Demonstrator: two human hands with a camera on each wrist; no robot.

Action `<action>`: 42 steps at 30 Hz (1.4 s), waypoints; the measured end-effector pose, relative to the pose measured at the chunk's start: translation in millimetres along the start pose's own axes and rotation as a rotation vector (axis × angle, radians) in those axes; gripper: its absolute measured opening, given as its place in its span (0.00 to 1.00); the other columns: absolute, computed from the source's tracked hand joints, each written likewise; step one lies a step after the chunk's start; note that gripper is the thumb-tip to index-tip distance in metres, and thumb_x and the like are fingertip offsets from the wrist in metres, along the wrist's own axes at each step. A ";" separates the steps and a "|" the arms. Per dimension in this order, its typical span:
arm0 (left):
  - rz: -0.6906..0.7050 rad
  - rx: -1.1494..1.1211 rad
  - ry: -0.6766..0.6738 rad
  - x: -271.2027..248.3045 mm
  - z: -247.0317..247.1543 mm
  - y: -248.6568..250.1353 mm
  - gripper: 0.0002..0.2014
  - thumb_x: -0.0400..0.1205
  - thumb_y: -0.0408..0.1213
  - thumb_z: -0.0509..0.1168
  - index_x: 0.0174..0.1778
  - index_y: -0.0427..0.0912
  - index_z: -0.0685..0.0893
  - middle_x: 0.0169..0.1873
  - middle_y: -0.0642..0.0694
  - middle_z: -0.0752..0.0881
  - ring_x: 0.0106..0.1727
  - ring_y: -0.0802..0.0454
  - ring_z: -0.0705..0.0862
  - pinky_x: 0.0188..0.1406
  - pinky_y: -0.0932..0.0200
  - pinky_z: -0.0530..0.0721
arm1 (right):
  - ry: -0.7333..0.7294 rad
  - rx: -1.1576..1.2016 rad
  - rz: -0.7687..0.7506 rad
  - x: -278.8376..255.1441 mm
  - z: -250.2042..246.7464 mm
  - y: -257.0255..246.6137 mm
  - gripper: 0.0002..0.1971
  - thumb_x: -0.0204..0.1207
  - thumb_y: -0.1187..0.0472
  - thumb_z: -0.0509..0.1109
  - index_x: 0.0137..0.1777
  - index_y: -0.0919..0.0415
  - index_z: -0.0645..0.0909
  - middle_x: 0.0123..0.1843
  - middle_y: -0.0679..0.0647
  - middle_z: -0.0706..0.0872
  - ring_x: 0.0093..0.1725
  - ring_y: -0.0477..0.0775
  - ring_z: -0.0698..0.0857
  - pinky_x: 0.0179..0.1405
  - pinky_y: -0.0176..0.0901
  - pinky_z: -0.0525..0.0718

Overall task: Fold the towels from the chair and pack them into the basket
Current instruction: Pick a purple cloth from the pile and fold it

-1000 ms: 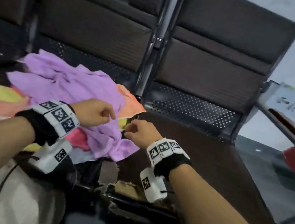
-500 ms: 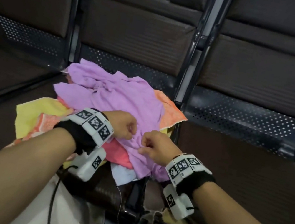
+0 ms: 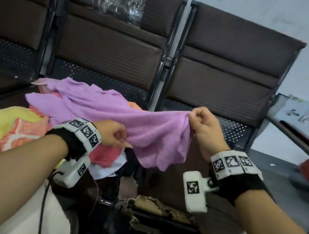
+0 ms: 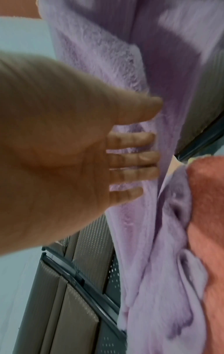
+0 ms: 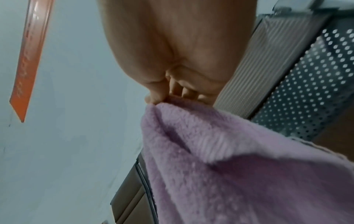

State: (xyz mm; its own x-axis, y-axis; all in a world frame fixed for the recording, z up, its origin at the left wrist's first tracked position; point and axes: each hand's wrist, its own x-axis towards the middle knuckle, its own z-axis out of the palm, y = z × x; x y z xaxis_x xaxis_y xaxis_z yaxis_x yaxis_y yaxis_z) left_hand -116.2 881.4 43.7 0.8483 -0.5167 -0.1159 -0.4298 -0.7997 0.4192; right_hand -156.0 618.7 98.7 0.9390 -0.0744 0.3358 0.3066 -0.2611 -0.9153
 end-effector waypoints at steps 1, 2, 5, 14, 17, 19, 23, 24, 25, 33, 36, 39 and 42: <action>0.026 -0.009 0.064 2.4 0.6 7.5 0.17 0.74 0.45 0.74 0.52 0.39 0.83 0.47 0.44 0.86 0.46 0.48 0.83 0.49 0.55 0.82 | -0.001 -0.007 -0.005 -2.1 -9.1 -3.4 0.12 0.82 0.66 0.65 0.37 0.54 0.73 0.22 0.41 0.74 0.22 0.37 0.70 0.22 0.28 0.69; 0.062 -0.019 0.129 5.1 1.0 15.1 0.19 0.72 0.45 0.76 0.51 0.37 0.81 0.47 0.43 0.85 0.46 0.46 0.83 0.50 0.51 0.82 | -0.001 -0.021 -0.013 -4.5 -16.6 -6.2 0.12 0.82 0.66 0.65 0.38 0.54 0.73 0.21 0.40 0.74 0.21 0.36 0.70 0.21 0.26 0.68; 0.173 -0.010 0.266 15.9 4.9 40.1 0.24 0.66 0.48 0.78 0.48 0.39 0.77 0.46 0.44 0.81 0.45 0.45 0.80 0.49 0.47 0.80 | 0.051 0.008 -0.022 -8.4 -32.6 -8.0 0.12 0.82 0.66 0.65 0.38 0.54 0.73 0.22 0.41 0.74 0.21 0.37 0.70 0.21 0.27 0.68; 0.270 0.142 0.305 70.1 30.2 64.4 0.11 0.75 0.48 0.70 0.44 0.46 0.79 0.43 0.52 0.79 0.44 0.52 0.79 0.47 0.50 0.80 | 0.094 0.341 0.167 4.0 -52.8 21.5 0.13 0.83 0.66 0.63 0.35 0.58 0.74 0.29 0.48 0.81 0.28 0.43 0.79 0.29 0.36 0.79; 0.301 0.125 0.328 86.9 35.3 67.3 0.05 0.81 0.40 0.61 0.45 0.45 0.81 0.47 0.48 0.80 0.49 0.49 0.79 0.51 0.51 0.77 | 0.098 0.357 0.211 15.8 -60.5 26.9 0.11 0.82 0.64 0.65 0.36 0.58 0.77 0.30 0.48 0.83 0.30 0.45 0.80 0.28 0.36 0.80; 0.282 0.085 0.343 94.3 34.5 68.4 0.04 0.81 0.37 0.60 0.45 0.45 0.80 0.47 0.47 0.82 0.49 0.47 0.80 0.51 0.50 0.77 | 0.153 0.344 0.230 25.0 -64.0 31.3 0.10 0.80 0.63 0.68 0.36 0.57 0.79 0.31 0.49 0.83 0.31 0.45 0.80 0.29 0.36 0.80; 0.231 0.011 0.259 97.4 29.5 68.5 0.06 0.82 0.41 0.62 0.39 0.49 0.79 0.38 0.50 0.85 0.42 0.47 0.83 0.46 0.49 0.80 | 0.210 -0.149 0.147 33.0 -62.3 52.0 0.07 0.76 0.60 0.73 0.37 0.56 0.81 0.34 0.47 0.84 0.36 0.45 0.81 0.40 0.38 0.80; 0.217 0.001 0.240 96.3 28.0 69.1 0.07 0.82 0.41 0.61 0.41 0.46 0.82 0.40 0.49 0.86 0.45 0.48 0.84 0.49 0.49 0.80 | 0.167 -0.353 0.086 31.3 -60.4 54.5 0.05 0.75 0.58 0.74 0.40 0.54 0.81 0.37 0.46 0.84 0.39 0.45 0.81 0.43 0.31 0.78; 0.211 0.002 0.223 95.3 26.4 70.8 0.09 0.84 0.39 0.59 0.44 0.42 0.84 0.43 0.46 0.88 0.48 0.47 0.84 0.51 0.48 0.80 | 0.116 -0.532 0.024 28.2 -58.1 55.2 0.06 0.74 0.54 0.74 0.42 0.53 0.80 0.39 0.46 0.84 0.40 0.44 0.81 0.41 0.24 0.74; 0.234 -0.075 0.294 76.2 19.4 105.7 0.10 0.82 0.32 0.59 0.40 0.30 0.81 0.37 0.40 0.85 0.42 0.44 0.81 0.48 0.48 0.77 | -0.507 -0.613 0.201 -1.7 -33.8 44.3 0.18 0.71 0.43 0.75 0.44 0.59 0.83 0.39 0.53 0.89 0.37 0.49 0.88 0.39 0.42 0.87; 0.264 -0.208 0.362 66.7 16.3 116.8 0.10 0.82 0.33 0.61 0.35 0.38 0.80 0.31 0.49 0.83 0.38 0.48 0.80 0.42 0.56 0.76 | -0.486 -0.631 0.119 -5.3 -30.0 42.7 0.11 0.76 0.54 0.72 0.46 0.63 0.83 0.40 0.56 0.89 0.40 0.55 0.88 0.44 0.47 0.85; 0.269 -0.300 0.415 60.0 12.9 116.8 0.11 0.83 0.38 0.61 0.41 0.36 0.83 0.37 0.43 0.87 0.43 0.45 0.84 0.47 0.50 0.81 | -0.426 -0.260 0.125 -7.6 -32.7 33.5 0.05 0.78 0.70 0.64 0.45 0.66 0.82 0.38 0.57 0.82 0.33 0.51 0.79 0.32 0.43 0.79; 0.265 -0.452 0.421 53.2 12.3 109.3 0.05 0.81 0.38 0.66 0.45 0.41 0.80 0.34 0.46 0.84 0.36 0.53 0.79 0.39 0.53 0.78 | -0.325 0.195 0.181 -5.3 -41.7 19.8 0.11 0.81 0.69 0.62 0.38 0.56 0.78 0.34 0.54 0.77 0.29 0.46 0.75 0.26 0.36 0.72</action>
State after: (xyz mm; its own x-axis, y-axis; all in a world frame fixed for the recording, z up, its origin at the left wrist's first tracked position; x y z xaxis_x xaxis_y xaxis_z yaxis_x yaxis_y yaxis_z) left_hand -121.9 762.8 72.3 0.8197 -0.4414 0.3652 -0.5459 -0.4086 0.7315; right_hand -161.3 573.8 88.1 0.9710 0.2138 0.1070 0.1269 -0.0818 -0.9885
